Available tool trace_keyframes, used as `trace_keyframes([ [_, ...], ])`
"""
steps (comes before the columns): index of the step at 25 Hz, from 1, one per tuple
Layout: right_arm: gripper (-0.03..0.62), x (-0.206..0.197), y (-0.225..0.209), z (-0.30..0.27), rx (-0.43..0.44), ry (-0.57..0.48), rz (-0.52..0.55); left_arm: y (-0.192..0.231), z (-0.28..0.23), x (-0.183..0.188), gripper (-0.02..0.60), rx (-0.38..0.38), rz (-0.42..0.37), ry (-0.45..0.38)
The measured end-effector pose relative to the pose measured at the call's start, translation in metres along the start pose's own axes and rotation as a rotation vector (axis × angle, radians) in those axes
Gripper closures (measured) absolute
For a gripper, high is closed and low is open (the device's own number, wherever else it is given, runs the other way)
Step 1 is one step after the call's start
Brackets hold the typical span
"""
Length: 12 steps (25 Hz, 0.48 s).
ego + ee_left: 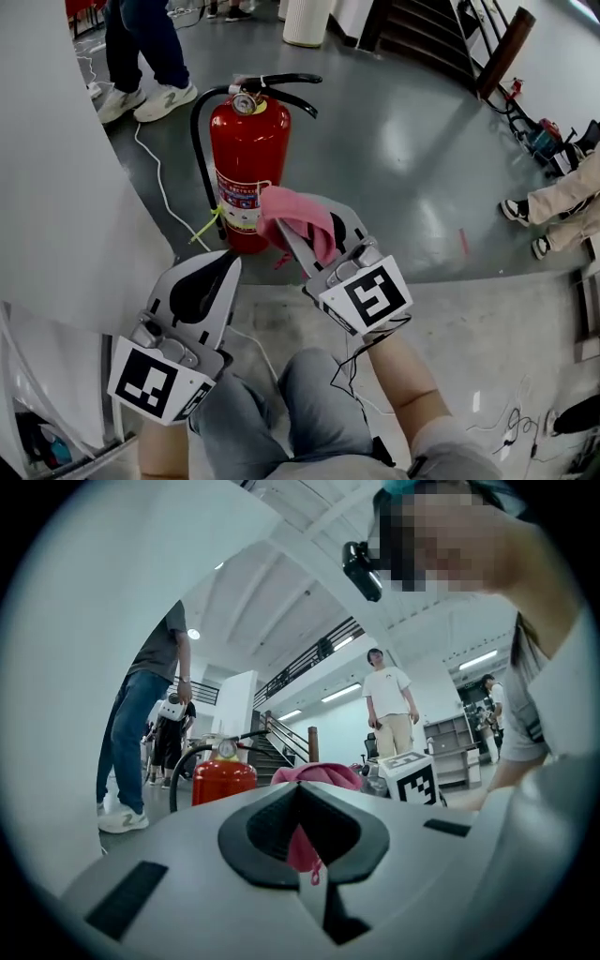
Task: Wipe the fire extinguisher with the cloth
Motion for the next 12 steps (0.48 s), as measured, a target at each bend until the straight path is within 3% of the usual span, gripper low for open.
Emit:
trace_keyframes([
  [5,0.526,-0.018,-0.004,-0.028,-0.038,0.017,0.185,-0.010,0.004,-0.034,0.577,0.030,-0.038,0.019],
  [12,0.526,0.023,-0.023,-0.083,-0.170,-0.151,0.387,-0.013,0.006,-0.034,0.577,0.025,-0.043,0.015],
])
Point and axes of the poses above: the fingertips, and each gripper's own axes: z backward along the fingers, y to its left, x out of its top, the point moved 10 cm from there along z, backward along the fingers, and after that the axes turned 15 degrees about -x, right-handed, at the moved point
